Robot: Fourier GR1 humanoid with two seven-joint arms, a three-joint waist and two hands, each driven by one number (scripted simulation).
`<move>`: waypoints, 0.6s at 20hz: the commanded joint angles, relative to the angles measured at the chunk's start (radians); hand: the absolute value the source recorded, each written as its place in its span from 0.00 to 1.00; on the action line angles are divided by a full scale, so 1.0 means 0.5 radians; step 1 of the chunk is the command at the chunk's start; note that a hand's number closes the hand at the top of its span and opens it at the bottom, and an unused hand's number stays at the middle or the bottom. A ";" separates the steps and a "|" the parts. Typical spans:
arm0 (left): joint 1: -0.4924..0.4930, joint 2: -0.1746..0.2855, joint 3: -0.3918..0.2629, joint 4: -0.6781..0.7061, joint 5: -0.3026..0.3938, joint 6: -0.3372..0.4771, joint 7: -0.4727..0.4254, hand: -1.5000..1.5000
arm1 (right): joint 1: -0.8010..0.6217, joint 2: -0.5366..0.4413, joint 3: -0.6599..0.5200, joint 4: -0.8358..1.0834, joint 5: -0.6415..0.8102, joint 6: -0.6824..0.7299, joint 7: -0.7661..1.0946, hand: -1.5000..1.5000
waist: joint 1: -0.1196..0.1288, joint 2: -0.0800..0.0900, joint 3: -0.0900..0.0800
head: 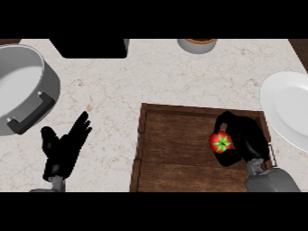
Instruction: Pick the tomato from the tray and place it in the plate
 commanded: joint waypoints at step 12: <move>-0.089 0.015 -0.093 -0.047 -0.036 -0.075 0.028 0.50 | -0.897 0.072 -0.916 0.540 0.919 -0.953 1.592 1.00 | 0.213 0.091 -0.001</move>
